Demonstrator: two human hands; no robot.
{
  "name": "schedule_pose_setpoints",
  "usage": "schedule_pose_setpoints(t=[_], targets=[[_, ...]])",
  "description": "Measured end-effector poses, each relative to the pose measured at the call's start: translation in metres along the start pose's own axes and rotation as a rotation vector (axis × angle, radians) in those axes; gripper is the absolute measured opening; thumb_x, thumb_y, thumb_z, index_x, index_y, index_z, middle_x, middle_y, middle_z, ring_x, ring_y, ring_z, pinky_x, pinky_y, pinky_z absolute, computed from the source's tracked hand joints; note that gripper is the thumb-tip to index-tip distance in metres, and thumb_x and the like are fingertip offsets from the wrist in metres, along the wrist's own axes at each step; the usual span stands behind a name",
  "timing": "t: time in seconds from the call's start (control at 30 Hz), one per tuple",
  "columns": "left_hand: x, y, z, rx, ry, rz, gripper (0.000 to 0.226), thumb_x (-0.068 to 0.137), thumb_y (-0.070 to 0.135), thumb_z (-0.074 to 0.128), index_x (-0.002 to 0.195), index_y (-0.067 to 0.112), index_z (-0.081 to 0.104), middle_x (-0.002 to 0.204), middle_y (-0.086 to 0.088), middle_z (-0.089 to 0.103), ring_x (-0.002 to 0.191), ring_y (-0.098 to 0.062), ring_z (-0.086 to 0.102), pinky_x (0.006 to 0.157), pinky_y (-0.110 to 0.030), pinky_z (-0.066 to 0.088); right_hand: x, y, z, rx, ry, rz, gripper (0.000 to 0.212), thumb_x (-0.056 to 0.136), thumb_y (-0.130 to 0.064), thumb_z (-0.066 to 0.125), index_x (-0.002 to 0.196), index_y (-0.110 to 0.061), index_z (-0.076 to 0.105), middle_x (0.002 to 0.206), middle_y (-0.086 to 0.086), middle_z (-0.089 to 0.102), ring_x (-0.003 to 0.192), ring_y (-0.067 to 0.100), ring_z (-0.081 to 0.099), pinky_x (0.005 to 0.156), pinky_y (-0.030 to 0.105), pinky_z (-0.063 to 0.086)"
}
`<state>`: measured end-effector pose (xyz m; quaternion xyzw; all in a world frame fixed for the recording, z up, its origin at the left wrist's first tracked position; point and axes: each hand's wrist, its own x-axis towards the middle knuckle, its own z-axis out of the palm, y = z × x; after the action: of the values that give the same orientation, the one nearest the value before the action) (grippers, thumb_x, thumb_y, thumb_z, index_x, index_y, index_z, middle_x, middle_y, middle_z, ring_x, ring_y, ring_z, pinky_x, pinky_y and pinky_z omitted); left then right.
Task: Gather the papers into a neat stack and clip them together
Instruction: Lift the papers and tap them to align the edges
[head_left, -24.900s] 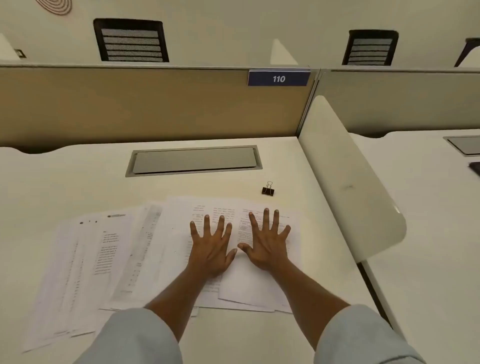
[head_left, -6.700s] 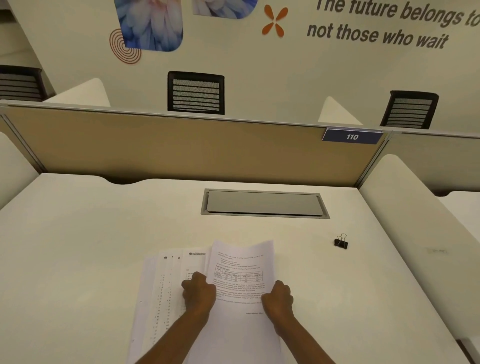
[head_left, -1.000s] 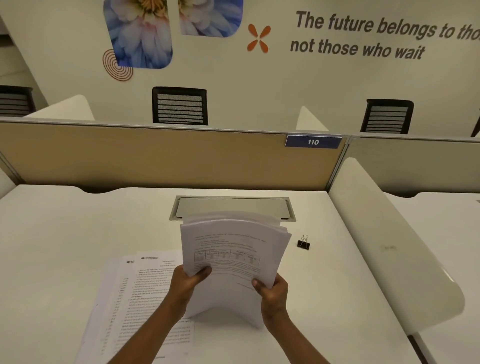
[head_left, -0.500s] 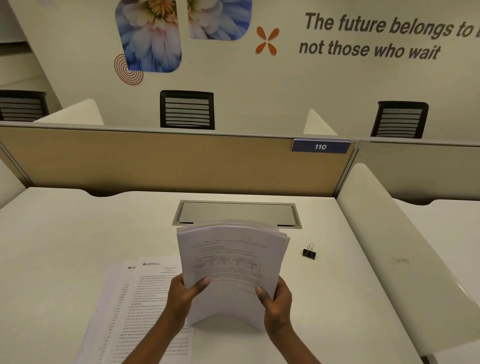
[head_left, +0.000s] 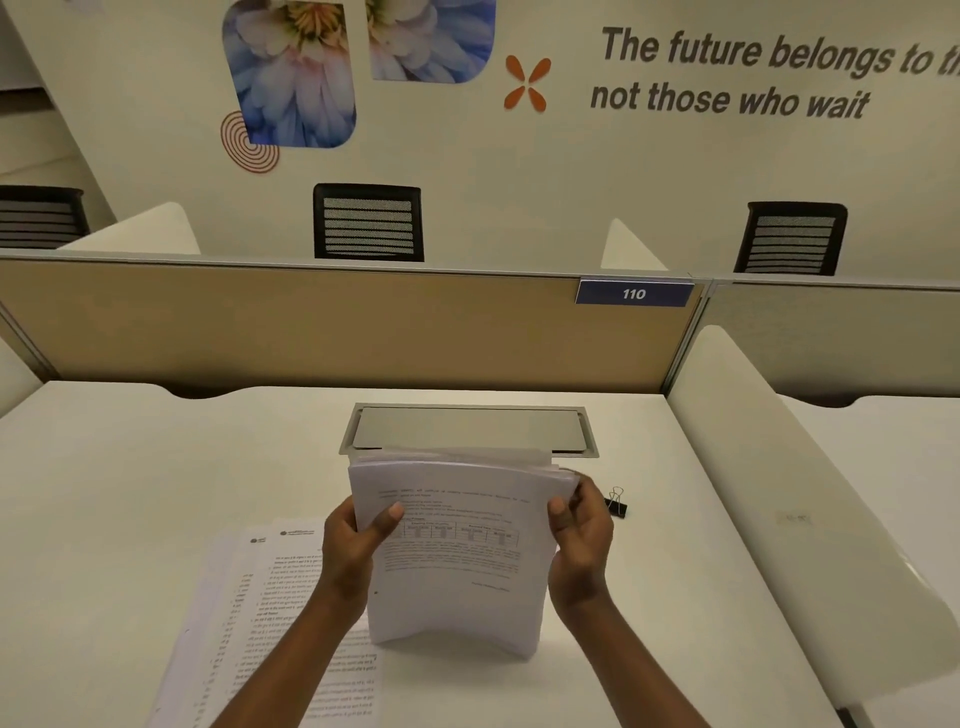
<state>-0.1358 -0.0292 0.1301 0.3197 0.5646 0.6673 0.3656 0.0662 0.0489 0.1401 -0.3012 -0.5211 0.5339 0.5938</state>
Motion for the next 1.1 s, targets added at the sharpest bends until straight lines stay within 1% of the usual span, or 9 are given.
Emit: schedule_pose_setpoints(t=[0.13, 0.27, 0.47, 0.63, 0.73, 0.8, 0.87, 0.93, 1.1], targets=[[-0.002, -0.008, -0.002, 0.035, -0.011, -0.024, 0.061, 0.048, 0.048, 0.079, 0.100, 0.019, 0.066, 0.090, -0.005, 0.075, 0.084, -0.034, 0.070, 0.062, -0.035, 0.061, 0.020, -0.023, 0.008, -0.048, 0.049, -0.022, 0.042, 0.076, -0.045, 0.056, 0.101, -0.011, 0.060, 0.087, 0.004, 0.064, 0.079, 0.013, 0.062, 0.066, 0.021, 0.052], [-0.005, -0.012, -0.003, 0.056, 0.010, -0.038, 0.059, 0.047, 0.045, 0.077, 0.101, 0.025, 0.065, 0.090, -0.001, 0.075, 0.085, -0.027, 0.070, 0.065, -0.033, 0.061, 0.030, -0.033, 0.016, -0.149, 0.081, 0.031, 0.025, 0.078, -0.042, 0.060, 0.089, -0.020, 0.064, 0.085, 0.011, 0.067, 0.080, 0.024, 0.061, 0.070, 0.032, 0.051], [-0.009, -0.009, -0.001, 0.072, 0.019, -0.014, 0.043, 0.059, 0.027, 0.077, 0.100, 0.027, 0.063, 0.088, 0.001, 0.074, 0.084, -0.025, 0.069, 0.059, -0.026, 0.060, 0.029, -0.026, 0.019, -0.266, 0.142, 0.110, 0.022, 0.079, -0.032, 0.060, 0.073, -0.013, 0.067, 0.068, -0.003, 0.064, 0.070, 0.020, 0.058, 0.062, 0.037, 0.048], [-0.010, -0.005, 0.000, 0.078, 0.018, -0.027, 0.068, 0.040, 0.055, 0.085, 0.099, 0.026, 0.065, 0.089, 0.003, 0.076, 0.082, -0.025, 0.071, 0.060, -0.028, 0.060, 0.028, -0.030, 0.018, -0.180, 0.161, 0.150, 0.016, 0.074, -0.019, 0.058, 0.084, -0.014, 0.069, 0.079, 0.007, 0.069, 0.074, 0.023, 0.063, 0.064, 0.034, 0.050], [-0.010, -0.003, 0.001, 0.078, 0.029, -0.031, 0.055, 0.049, 0.046, 0.082, 0.097, 0.022, 0.066, 0.087, 0.002, 0.076, 0.083, -0.031, 0.070, 0.060, -0.030, 0.059, 0.028, -0.032, 0.018, -0.181, 0.150, 0.146, 0.018, 0.073, -0.014, 0.051, 0.079, -0.012, 0.068, 0.067, 0.000, 0.069, 0.065, 0.014, 0.063, 0.062, 0.033, 0.050], [-0.010, 0.002, 0.005, 0.065, 0.038, -0.009, 0.062, 0.048, 0.053, 0.082, 0.098, 0.020, 0.065, 0.084, 0.000, 0.076, 0.081, -0.032, 0.071, 0.057, -0.030, 0.059, 0.027, -0.033, 0.019, -0.186, 0.137, 0.149, 0.019, 0.074, -0.016, 0.049, 0.078, -0.011, 0.067, 0.063, -0.002, 0.068, 0.062, 0.015, 0.063, 0.060, 0.033, 0.050], [-0.009, 0.009, 0.009, 0.060, 0.091, 0.023, 0.078, 0.043, 0.072, 0.077, 0.098, 0.019, 0.063, 0.083, -0.005, 0.074, 0.077, -0.029, 0.071, 0.056, -0.032, 0.060, 0.026, -0.034, 0.019, -0.186, 0.130, 0.147, 0.018, 0.076, -0.018, 0.050, 0.078, -0.012, 0.067, 0.062, -0.003, 0.068, 0.061, 0.017, 0.063, 0.059, 0.035, 0.050], [-0.007, 0.019, 0.015, 0.100, 0.193, 0.081, 0.080, 0.049, 0.080, 0.066, 0.098, 0.018, 0.060, 0.083, -0.008, 0.070, 0.073, -0.029, 0.069, 0.055, -0.033, 0.059, 0.026, -0.034, 0.019, -0.186, 0.129, 0.143, 0.018, 0.076, -0.019, 0.051, 0.078, -0.013, 0.068, 0.062, -0.002, 0.067, 0.062, 0.018, 0.063, 0.059, 0.035, 0.050], [0.003, 0.042, 0.035, 0.437, 0.526, 0.031, 0.073, 0.067, 0.075, 0.047, 0.106, 0.014, 0.052, 0.088, -0.005, 0.062, 0.078, -0.027, 0.063, 0.061, -0.030, 0.048, 0.023, -0.032, 0.020, -0.189, 0.128, 0.126, 0.016, 0.077, -0.019, 0.053, 0.078, -0.016, 0.069, 0.063, -0.002, 0.067, 0.064, 0.023, 0.063, 0.060, 0.037, 0.049]])
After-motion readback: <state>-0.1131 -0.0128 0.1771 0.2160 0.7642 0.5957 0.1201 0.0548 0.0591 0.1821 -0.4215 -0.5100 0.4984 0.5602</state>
